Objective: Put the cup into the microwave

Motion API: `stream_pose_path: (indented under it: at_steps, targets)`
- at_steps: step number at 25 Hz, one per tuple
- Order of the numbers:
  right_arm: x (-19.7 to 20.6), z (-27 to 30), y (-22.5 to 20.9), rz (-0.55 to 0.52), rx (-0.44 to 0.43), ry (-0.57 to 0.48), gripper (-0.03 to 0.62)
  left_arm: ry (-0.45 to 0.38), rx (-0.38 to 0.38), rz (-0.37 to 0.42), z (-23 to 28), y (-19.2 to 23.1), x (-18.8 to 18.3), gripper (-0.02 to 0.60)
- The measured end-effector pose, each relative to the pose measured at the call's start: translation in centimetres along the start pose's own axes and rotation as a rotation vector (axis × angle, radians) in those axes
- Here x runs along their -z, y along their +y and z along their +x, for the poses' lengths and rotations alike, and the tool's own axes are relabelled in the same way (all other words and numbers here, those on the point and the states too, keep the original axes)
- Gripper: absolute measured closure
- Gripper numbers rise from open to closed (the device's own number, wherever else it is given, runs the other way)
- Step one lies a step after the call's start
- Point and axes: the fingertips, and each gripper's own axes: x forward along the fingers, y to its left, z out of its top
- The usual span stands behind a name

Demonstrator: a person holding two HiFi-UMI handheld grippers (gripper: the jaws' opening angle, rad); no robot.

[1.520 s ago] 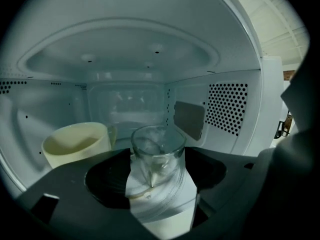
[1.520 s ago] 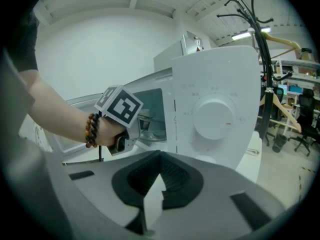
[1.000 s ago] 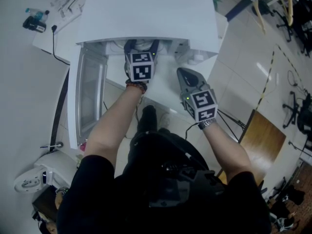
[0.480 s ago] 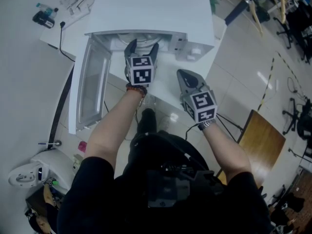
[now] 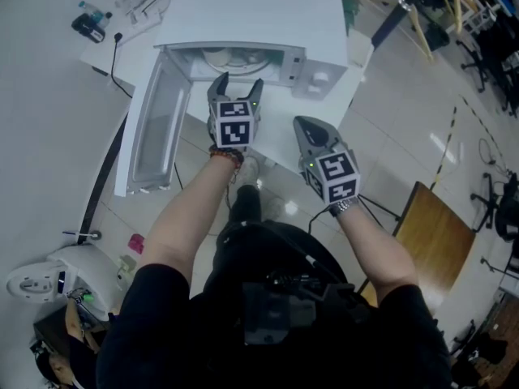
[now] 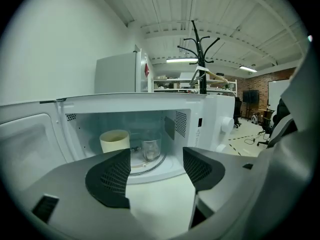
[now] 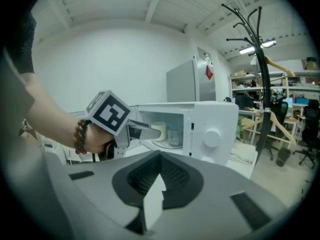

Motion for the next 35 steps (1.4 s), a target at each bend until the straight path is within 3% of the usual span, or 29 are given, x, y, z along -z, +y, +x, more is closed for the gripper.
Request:
stream_pose_path:
  at_steps: [4, 10, 22, 32, 35]
  targets:
    - [-0.4, -0.9, 0.8, -0.007, -0.01, -0.016, 0.592, -0.008, 0.004, 0.008, -1.8, -0.6, -0.4, 0.27]
    - [-1.4, -2.0, 2.0, -0.017, -0.026, -0.038, 0.592, -0.029, 0.02, 0.039, -5.1, -1.7, -0.9, 0.341]
    - [-3.3, -2.1, 4.6, -0.036, -0.044, -0.076, 0.592, -0.06, 0.056, 0.088, -10.2, -2.4, -1.4, 0.414]
    - [-4.0, -2.9, 8.3, -0.038, 0.001, -0.085, 0.592, -0.081, 0.102, 0.096, -14.6, -1.1, -1.0, 0.479]
    - [-4.1, -3.5, 9.9, -0.031, 0.023, -0.089, 0.592, -0.074, 0.13, 0.104, -16.2, -0.9, -0.6, 0.526]
